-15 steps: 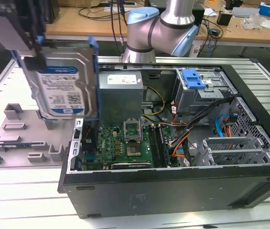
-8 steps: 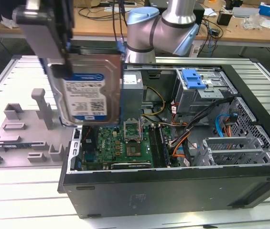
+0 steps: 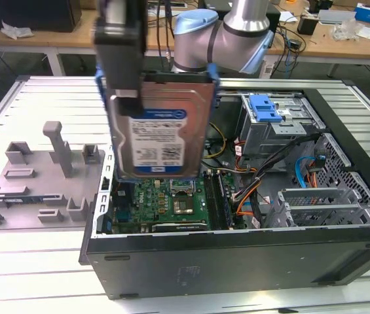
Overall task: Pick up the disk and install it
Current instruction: 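Pick up the disk, then insert the disk into the insertion slot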
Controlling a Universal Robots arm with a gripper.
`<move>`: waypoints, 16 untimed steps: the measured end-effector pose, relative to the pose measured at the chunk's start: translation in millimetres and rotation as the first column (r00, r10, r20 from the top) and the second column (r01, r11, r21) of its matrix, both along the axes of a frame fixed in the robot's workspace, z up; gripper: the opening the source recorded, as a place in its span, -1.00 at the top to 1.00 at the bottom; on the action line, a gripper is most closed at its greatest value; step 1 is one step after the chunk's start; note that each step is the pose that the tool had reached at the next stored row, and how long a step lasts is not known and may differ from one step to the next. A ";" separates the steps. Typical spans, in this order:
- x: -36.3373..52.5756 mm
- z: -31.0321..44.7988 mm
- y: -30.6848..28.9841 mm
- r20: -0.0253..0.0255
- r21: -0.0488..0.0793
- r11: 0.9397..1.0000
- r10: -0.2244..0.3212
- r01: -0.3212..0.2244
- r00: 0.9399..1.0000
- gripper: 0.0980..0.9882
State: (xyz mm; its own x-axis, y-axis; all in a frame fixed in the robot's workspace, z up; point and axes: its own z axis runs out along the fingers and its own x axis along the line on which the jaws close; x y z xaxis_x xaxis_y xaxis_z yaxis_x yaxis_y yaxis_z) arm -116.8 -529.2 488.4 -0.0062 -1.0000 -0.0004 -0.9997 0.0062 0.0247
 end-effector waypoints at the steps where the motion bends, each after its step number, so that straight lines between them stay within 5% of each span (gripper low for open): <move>1: 5.9 0.0 -1.2 0.000 0.000 1.000 0.000 0.000 1.000 0.40; 4: 25.2 0.0 -4.6 -0.002 0.000 1.000 0.000 0.000 1.000 0.40; 7: 53.5 -0.1 -8.4 -0.003 0.000 1.000 0.000 0.000 1.000 0.40; 10: 68.4 0.0 -9.7 -0.004 0.000 1.000 0.000 0.000 1.000 0.40; 16: 69.9 0.0 -9.7 -0.004 0.000 1.000 0.000 0.000 1.000 0.40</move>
